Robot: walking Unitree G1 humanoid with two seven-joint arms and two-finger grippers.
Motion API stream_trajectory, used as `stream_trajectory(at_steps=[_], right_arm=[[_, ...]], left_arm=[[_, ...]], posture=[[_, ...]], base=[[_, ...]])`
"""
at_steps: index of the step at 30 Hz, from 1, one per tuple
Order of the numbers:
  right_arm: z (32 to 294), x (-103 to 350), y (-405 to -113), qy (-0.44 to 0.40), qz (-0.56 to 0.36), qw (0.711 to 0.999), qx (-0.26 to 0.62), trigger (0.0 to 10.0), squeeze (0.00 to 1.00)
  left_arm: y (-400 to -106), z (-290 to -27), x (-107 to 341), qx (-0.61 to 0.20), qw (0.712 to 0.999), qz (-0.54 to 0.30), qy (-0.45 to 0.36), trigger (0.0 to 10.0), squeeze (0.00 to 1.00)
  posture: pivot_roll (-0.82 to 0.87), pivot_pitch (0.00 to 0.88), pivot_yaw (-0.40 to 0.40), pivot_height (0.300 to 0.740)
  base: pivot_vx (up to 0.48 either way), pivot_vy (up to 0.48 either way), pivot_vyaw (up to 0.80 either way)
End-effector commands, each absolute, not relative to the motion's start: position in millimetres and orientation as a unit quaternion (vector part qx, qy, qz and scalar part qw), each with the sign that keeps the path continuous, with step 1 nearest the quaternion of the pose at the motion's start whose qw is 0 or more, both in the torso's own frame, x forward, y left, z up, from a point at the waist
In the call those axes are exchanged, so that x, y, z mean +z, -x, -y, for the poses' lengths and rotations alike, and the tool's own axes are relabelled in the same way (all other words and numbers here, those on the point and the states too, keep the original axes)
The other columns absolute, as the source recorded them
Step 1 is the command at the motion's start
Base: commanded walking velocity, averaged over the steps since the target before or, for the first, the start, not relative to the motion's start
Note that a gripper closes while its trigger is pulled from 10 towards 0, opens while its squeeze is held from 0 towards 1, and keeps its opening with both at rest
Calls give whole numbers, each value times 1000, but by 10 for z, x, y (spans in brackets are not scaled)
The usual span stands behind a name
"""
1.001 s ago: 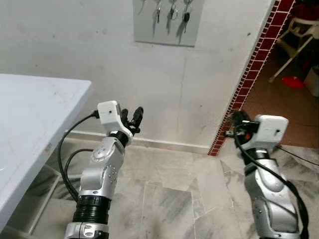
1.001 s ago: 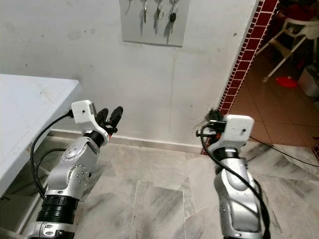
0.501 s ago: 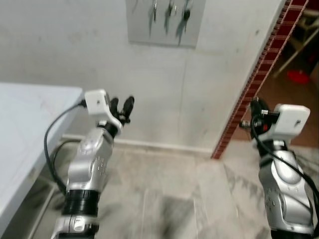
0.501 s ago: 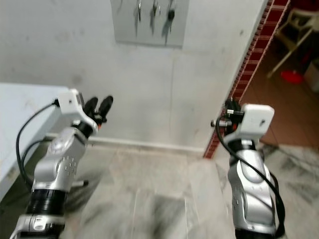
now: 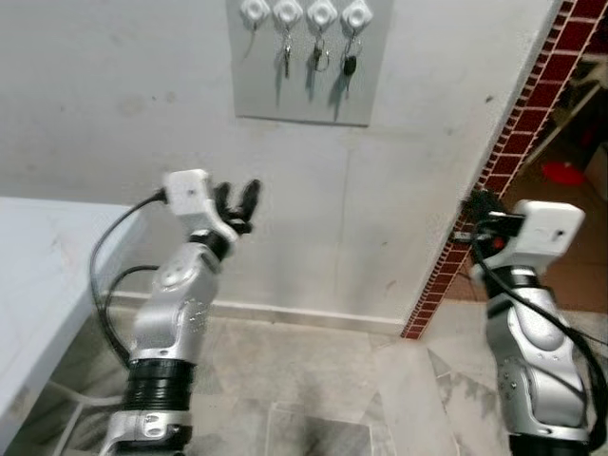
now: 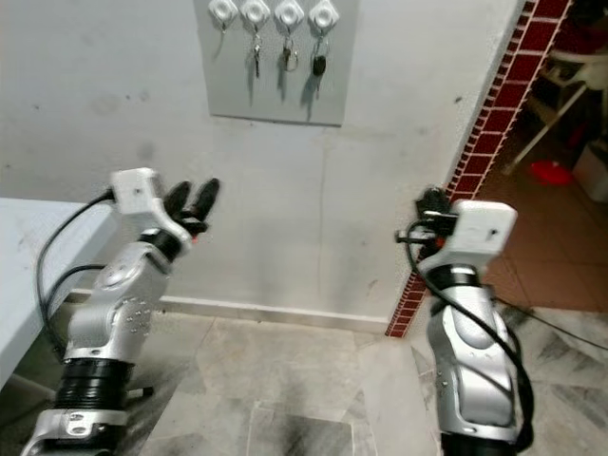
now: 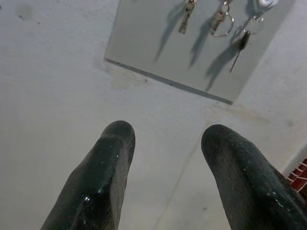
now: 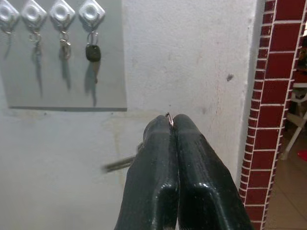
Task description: Hang keys on a hook
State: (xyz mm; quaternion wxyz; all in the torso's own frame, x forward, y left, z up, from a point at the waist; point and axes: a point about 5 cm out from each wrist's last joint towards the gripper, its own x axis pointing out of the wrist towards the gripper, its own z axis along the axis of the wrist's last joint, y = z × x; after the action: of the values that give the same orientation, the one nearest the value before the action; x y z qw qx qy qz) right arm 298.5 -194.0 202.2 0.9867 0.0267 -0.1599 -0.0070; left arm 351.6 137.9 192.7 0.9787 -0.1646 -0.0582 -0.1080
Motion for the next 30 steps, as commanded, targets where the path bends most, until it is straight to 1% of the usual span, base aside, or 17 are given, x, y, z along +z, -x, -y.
stream_trajectory(at_steps=[1, 27, 30], right_arm=[[1997, 2060, -2971, -24, 168, 985, -15, 10000, 0], [1983, 2051, -2961, -25, 164, 986, -15, 10000, 0], [1983, 2050, -2960, -24, 164, 986, -15, 10000, 0]], left_arm=[[-3516, -1297, 1943, -120, 977, 58, 164, 10000, 0], [-3518, -1274, 1919, -115, 979, 51, 158, 10000, 0], [-3510, -1261, 1924, -122, 977, 56, 168, 10000, 0]], posture=[[16, 109, 3, 740], [10, 115, 1, 740], [12, 115, 0, 740]], base=[[458, 0, 0], [452, 0, 0], [0, 0, 0]])
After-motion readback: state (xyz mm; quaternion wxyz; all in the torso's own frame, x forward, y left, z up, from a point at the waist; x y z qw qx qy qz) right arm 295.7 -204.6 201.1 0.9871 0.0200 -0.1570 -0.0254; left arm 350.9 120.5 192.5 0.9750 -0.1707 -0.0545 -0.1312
